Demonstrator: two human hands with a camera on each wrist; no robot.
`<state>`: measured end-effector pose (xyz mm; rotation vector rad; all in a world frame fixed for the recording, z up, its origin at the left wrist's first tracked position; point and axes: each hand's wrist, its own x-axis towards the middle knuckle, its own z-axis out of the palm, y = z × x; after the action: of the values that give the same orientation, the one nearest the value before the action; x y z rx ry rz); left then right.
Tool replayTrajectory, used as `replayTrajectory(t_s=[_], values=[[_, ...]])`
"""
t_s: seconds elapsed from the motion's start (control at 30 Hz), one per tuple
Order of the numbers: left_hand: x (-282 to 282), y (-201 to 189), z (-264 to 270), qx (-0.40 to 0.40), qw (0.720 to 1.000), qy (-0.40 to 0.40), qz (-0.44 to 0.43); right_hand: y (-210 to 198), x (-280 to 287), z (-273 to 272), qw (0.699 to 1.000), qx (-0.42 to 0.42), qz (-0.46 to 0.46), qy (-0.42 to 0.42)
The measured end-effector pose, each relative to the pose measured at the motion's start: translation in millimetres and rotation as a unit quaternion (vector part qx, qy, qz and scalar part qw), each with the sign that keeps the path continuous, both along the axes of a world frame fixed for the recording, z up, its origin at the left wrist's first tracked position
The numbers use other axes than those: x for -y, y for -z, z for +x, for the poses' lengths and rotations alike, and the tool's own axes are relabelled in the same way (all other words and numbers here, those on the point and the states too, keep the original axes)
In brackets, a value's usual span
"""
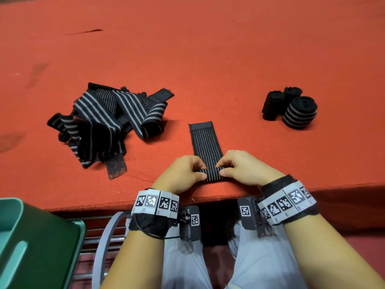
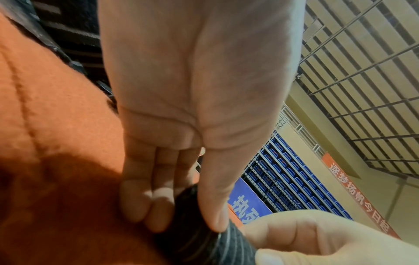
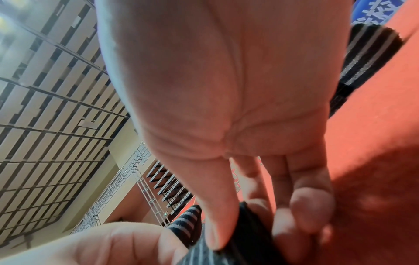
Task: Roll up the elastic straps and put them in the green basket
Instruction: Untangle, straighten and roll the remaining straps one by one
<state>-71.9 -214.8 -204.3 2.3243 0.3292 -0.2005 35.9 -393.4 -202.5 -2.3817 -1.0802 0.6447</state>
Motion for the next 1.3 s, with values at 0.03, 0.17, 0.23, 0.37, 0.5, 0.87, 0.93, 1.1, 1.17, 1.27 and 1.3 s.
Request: replayTrajectory(t_s=[0.03, 0.17, 0.23, 0.37, 0.5, 0.87, 0.93, 1.1, 1.17, 1.27, 1.3], values=[[1, 1, 0, 0.006, 1.0, -0.005, 0.015, 1, 0, 0, 1.0, -0.003, 0.009, 0.007], [3, 3, -2, 0.049, 0.999, -0.023, 0.001, 6, -1, 1, 0.998, -0.016, 0.05, 0.033], [3, 4, -1, 0.069, 0.997, -0.01, 0.013, 8, -2, 2, 0.998, -0.004, 0.058, 0.032], [5, 6, 0, 0.081, 0.995, -0.015, 0.049, 10, -6, 3, 0.997, 0.023, 0.062, 0.042], [5, 8, 2, 0.093, 0.993, -0.03, 0.07, 11, -8, 2, 0.993, 0.056, 0.087, 0.063], [7, 10, 4, 0.112, 0.989, -0.056, 0.074, 7, -5, 0, 0.991, 0.078, 0.094, 0.048], [8, 11, 3, 0.122, 0.988, -0.061, 0.075, 6, -6, -1, 0.991, 0.082, 0.089, 0.054], [13, 16, 1, 0.123, 0.982, -0.066, 0.123, 8, -9, -5, 0.99, 0.087, 0.083, 0.078], [16, 16, 1, 0.13, 0.98, -0.076, 0.13, 9, -11, -5, 0.99, 0.082, 0.08, 0.085], [16, 14, 2, 0.122, 0.982, -0.08, 0.123, 10, -11, -4, 0.993, 0.071, 0.067, 0.072], [15, 12, 2, 0.113, 0.983, -0.078, 0.12, 10, -10, -4, 0.994, 0.067, 0.064, 0.062]])
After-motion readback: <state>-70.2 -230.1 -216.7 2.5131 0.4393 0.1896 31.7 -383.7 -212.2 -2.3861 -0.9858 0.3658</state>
